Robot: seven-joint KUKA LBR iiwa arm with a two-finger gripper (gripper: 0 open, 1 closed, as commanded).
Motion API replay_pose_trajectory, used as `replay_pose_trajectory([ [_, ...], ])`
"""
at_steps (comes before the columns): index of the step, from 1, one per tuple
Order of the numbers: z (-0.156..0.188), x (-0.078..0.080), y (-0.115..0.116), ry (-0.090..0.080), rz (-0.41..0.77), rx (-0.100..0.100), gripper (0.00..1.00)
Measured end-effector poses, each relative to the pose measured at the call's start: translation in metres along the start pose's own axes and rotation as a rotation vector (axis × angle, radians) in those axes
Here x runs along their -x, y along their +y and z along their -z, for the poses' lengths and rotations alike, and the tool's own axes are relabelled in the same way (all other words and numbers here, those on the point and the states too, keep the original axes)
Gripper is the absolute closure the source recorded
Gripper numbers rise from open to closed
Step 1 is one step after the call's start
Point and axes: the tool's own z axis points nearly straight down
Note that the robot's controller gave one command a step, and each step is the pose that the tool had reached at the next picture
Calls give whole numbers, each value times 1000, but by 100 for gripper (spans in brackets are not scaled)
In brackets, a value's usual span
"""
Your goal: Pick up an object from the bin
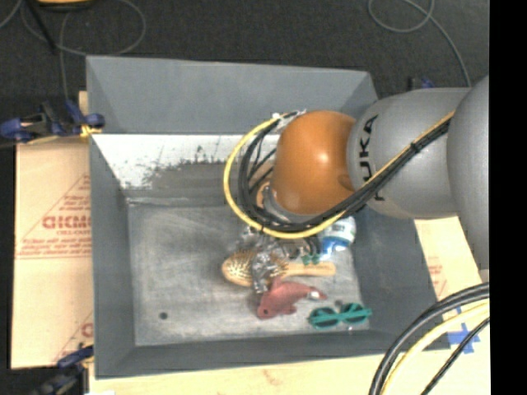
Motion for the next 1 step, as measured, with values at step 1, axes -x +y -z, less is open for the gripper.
replay_pose_trajectory([
  [1, 21, -1, 0, 1, -1, 0, 100],
])
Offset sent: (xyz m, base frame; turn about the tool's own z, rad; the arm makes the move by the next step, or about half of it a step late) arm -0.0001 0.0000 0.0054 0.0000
